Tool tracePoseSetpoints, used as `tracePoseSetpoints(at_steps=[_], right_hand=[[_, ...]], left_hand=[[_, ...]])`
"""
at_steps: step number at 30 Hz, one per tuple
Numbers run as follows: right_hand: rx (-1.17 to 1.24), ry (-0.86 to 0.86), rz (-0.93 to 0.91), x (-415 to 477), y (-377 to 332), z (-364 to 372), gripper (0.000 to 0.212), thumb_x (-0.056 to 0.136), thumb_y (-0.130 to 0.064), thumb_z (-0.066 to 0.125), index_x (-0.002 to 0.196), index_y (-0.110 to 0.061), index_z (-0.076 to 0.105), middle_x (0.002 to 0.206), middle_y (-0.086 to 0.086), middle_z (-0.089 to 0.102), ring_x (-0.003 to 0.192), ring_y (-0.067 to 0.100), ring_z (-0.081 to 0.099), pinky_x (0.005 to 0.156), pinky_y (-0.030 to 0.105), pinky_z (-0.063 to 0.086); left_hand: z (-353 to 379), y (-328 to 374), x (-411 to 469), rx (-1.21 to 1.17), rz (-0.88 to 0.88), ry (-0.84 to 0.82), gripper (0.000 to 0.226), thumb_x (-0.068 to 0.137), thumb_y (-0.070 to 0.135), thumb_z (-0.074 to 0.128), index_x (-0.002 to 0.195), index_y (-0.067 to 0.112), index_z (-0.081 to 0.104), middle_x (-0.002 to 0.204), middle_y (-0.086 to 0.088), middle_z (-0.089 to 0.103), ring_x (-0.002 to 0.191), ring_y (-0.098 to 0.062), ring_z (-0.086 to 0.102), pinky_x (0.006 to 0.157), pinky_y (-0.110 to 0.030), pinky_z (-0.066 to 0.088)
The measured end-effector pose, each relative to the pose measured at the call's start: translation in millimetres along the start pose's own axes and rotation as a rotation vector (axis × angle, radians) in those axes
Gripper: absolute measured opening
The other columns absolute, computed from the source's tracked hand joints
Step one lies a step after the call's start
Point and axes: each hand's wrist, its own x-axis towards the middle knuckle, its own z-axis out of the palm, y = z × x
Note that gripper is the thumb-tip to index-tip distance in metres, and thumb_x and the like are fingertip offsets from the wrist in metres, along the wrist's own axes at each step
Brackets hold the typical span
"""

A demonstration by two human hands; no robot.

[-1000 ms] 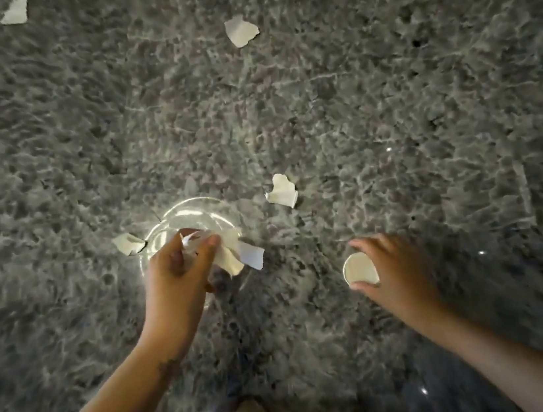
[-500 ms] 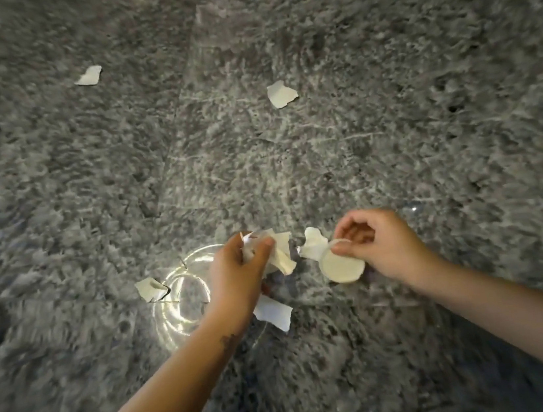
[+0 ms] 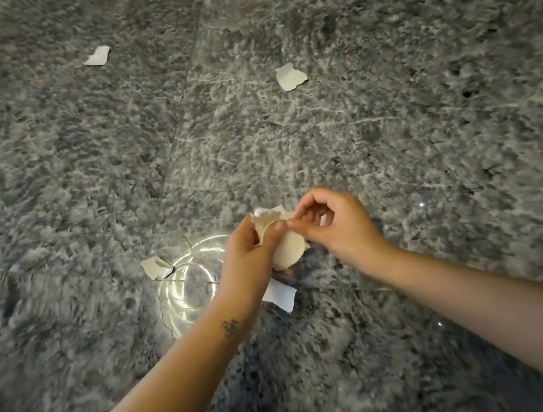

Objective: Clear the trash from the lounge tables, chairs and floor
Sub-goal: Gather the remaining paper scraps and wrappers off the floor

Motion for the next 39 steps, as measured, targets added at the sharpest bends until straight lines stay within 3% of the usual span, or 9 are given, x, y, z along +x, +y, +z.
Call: tracePoseSetpoints(at_steps=[3,6,9,15,19,23,27,30,39], right_hand=[[-0.22,0.011,0.023,2.5,21.2,-16.0,0.009,0.085,-0.022,0.065,0.092,-0.017,0.061,0.082,-0.006,0.057,0.079,0.011,0.054,0.074,0.024,0.047],[-0.591,-0.068,0.104,3.7,39.6,-22.7,0.033,0.083,-0.028,0.066,0.114,-0.021,0.057,0.103,-0.004,0.05,0.102,0.017,0.05,0.091,0.038,0.043],[-0.671,-0.124,0.096,8.7,42.5,-17.8,0.041,0.08,-0.03,0.069,0.117,-0.025,0.055,0.105,-0.005,0.046,0.105,0.016,0.048,0.092,0.033,0.036],[-0.632,-0.157,0.041,10.2,38.7,-14.6,0.016,0.086,-0.032,0.061,0.098,-0.021,0.061,0.091,-0.01,0.047,0.092,0.012,0.051,0.084,0.029,0.028],[-0.692,-0.293,0.015,5.3,38.1,-20.8,0.046,0.073,-0.056,0.064,0.107,-0.027,0.057,0.101,-0.011,0.045,0.096,0.005,0.041,0.087,0.028,0.024],[-0.729,-0.388,-0.015,-1.3,33.9,-20.0,0.07,0.056,-0.076,0.047,0.111,-0.032,0.054,0.104,-0.013,0.044,0.1,0.004,0.04,0.087,0.026,0.022],[-0.743,-0.413,-0.035,-8.8,38.6,-16.1,0.048,0.066,-0.049,0.074,0.106,-0.032,0.054,0.096,-0.016,0.04,0.094,0.004,0.039,0.084,0.024,0.023],[-0.653,-0.365,-0.003,-12.6,39.1,-12.4,0.038,0.068,-0.024,0.08,0.099,-0.025,0.056,0.087,-0.02,0.037,0.085,0.007,0.044,0.067,0.016,0.031],[-0.059,-0.145,-0.032,-16.9,-10.9,14.0,0.041,0.063,-0.017,0.082,0.096,-0.027,0.06,0.098,-0.012,0.057,0.079,0.002,0.055,0.073,0.012,0.048]], left_hand=[[-19.9,-1.6,4.7,0.003,0.023,0.15,0.007,0.094,0.015,0.052,0.09,0.014,0.058,0.079,-0.002,0.064,0.058,-0.007,0.063,0.045,-0.022,0.049],[-40.2,-2.5,7.7,0.008,0.031,0.223,0.007,0.095,0.017,0.052,0.093,0.016,0.059,0.076,0.002,0.065,0.055,-0.01,0.063,0.044,-0.024,0.049],[-50.5,-5.0,6.5,0.035,0.052,0.252,0.009,0.095,0.019,0.053,0.092,0.021,0.06,0.078,0.002,0.065,0.055,-0.008,0.062,0.045,-0.025,0.049],[-53.5,-10.5,-0.2,0.036,0.039,0.254,0.011,0.095,0.019,0.052,0.089,0.024,0.06,0.075,0.007,0.067,0.062,-0.012,0.065,0.048,-0.026,0.05],[-57.9,-14.5,-0.6,0.059,0.038,0.256,0.008,0.095,0.023,0.053,0.092,0.025,0.06,0.083,0.002,0.068,0.073,-0.024,0.066,0.061,-0.039,0.054],[-58.5,-15.7,-2.3,0.037,0.039,0.235,0.009,0.095,0.019,0.052,0.091,0.022,0.059,0.077,0.006,0.068,0.069,-0.018,0.067,0.056,-0.035,0.054],[-58.9,-19.2,-4.1,0.03,0.024,0.214,0.008,0.095,0.018,0.052,0.093,0.021,0.059,0.077,0.008,0.067,0.063,-0.007,0.066,0.05,-0.028,0.055],[-57.3,-21.6,-4.3,0.056,0.012,0.194,0.009,0.095,0.02,0.052,0.092,0.023,0.06,0.08,0.007,0.066,0.06,-0.003,0.065,0.049,-0.024,0.053],[-40.3,-20.0,-12.2,0.086,-0.036,0.03,0.008,0.095,0.023,0.052,0.098,0.019,0.058,0.093,-0.004,0.066,0.073,-0.011,0.066,0.052,-0.024,0.053]])
